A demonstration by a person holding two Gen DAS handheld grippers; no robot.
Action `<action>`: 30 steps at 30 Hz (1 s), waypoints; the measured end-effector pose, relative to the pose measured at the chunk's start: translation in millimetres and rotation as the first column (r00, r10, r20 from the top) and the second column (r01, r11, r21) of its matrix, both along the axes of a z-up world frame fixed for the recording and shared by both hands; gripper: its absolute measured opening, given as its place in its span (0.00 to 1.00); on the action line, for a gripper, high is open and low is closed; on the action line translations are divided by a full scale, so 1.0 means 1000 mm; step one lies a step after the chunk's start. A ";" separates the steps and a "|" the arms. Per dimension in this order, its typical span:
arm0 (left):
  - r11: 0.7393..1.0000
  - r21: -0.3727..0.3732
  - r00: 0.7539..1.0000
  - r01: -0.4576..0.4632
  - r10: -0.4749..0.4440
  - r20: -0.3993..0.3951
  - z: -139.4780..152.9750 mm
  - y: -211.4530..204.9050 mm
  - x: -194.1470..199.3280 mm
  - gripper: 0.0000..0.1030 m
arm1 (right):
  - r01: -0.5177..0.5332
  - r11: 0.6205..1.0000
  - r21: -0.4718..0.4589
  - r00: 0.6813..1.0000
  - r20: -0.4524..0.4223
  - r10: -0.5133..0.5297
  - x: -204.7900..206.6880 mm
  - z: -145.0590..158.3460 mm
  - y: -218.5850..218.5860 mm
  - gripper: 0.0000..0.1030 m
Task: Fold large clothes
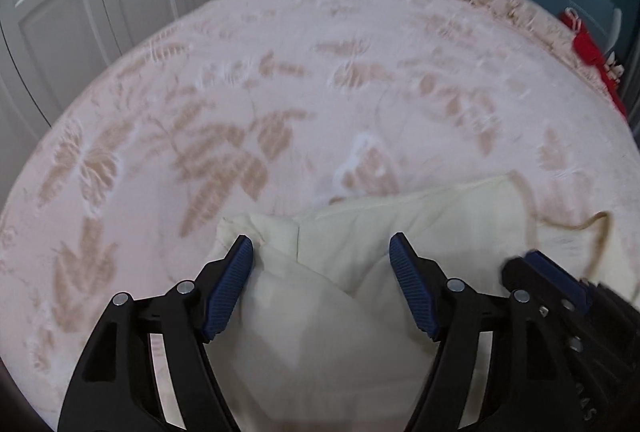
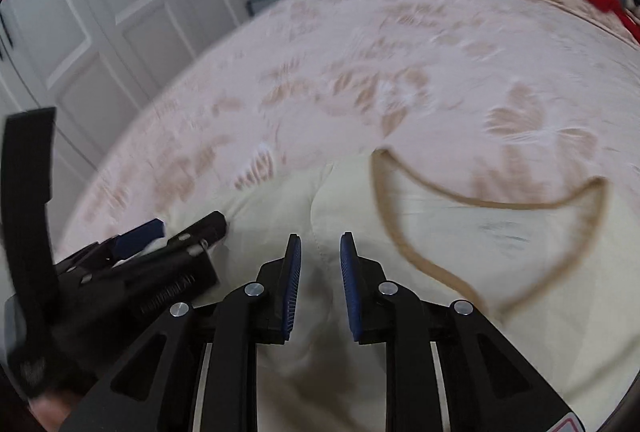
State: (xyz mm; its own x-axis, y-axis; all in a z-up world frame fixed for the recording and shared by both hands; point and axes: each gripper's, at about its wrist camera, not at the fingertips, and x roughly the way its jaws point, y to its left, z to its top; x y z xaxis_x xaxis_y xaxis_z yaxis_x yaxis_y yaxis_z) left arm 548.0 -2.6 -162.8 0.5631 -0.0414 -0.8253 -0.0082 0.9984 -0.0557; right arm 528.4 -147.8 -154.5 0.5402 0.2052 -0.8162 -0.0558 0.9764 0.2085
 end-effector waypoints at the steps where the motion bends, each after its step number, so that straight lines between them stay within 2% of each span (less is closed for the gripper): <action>1: 1.000 -0.002 1.000 -0.002 0.002 0.020 -0.003 0.002 -0.001 0.68 | 0.004 1.000 -0.024 1.000 -0.005 -0.004 0.003 -0.005 0.003 0.15; 3: 1.000 -0.030 0.997 -0.007 0.009 0.075 -0.006 0.006 -0.009 0.69 | 0.076 0.996 -0.050 0.995 0.065 -0.073 0.000 -0.002 -0.004 0.18; 4: 0.999 -0.039 0.996 -0.008 0.011 0.085 -0.007 0.008 -0.011 0.69 | 0.107 0.994 -0.033 0.991 0.084 -0.104 -0.002 -0.001 -0.011 0.27; 5: 0.999 -0.054 0.995 -0.011 0.016 0.094 -0.008 0.009 -0.013 0.70 | 0.140 0.990 -0.009 0.987 0.087 -0.138 -0.003 -0.002 -0.018 0.36; 7: 0.996 -0.089 0.994 -0.020 0.029 0.109 -0.010 0.014 -0.016 0.70 | 0.159 0.986 0.041 0.986 0.042 -0.161 0.004 -0.010 -0.029 0.40; 9: 0.996 -0.083 0.994 -0.019 0.028 0.110 -0.011 0.013 -0.017 0.71 | 0.155 0.986 0.064 0.988 0.002 -0.155 0.011 -0.020 -0.033 0.36; 11: 0.998 -0.060 0.994 -0.014 0.020 0.107 -0.011 0.008 -0.015 0.73 | 0.144 0.988 0.049 0.990 0.006 -0.144 0.012 -0.022 -0.031 0.15; 14: 1.000 -0.009 0.994 -0.010 0.011 0.109 -0.014 0.001 -0.012 0.76 | 0.172 0.984 0.041 0.985 0.022 -0.173 0.007 -0.027 -0.033 0.04; 17: 1.000 0.028 0.993 -0.013 0.010 0.117 -0.017 -0.004 -0.010 0.77 | 0.211 0.974 0.082 0.976 0.034 -0.214 0.005 -0.033 -0.041 0.00; 20: 0.999 0.048 0.993 -0.019 0.013 0.119 -0.020 -0.007 -0.009 0.79 | 0.221 0.972 0.084 0.974 0.030 -0.224 0.009 -0.034 -0.042 0.00; 22: 0.998 0.059 0.994 -0.021 0.015 0.111 -0.019 -0.008 -0.008 0.80 | 0.226 0.966 0.126 0.972 0.036 -0.232 0.007 -0.030 -0.047 0.00; 24: 0.998 0.057 0.995 -0.021 0.015 0.102 -0.018 -0.006 -0.008 0.80 | 0.329 0.938 0.106 0.938 0.073 -0.338 -0.007 -0.010 -0.063 0.05; 25: 0.999 0.049 0.995 -0.018 0.013 0.097 -0.017 -0.005 -0.007 0.81 | 0.354 0.927 0.126 0.925 0.100 -0.367 -0.016 0.000 -0.073 0.08; 28: 1.000 0.012 0.997 -0.006 0.005 0.072 -0.007 -0.001 -0.007 0.81 | 0.414 0.899 0.141 0.889 0.148 -0.432 -0.051 0.031 -0.117 0.08; 30: 0.999 -0.035 0.996 -0.002 0.005 0.088 0.012 0.002 -0.018 0.81 | 0.457 0.880 0.128 0.867 0.157 -0.473 -0.076 0.043 -0.158 0.10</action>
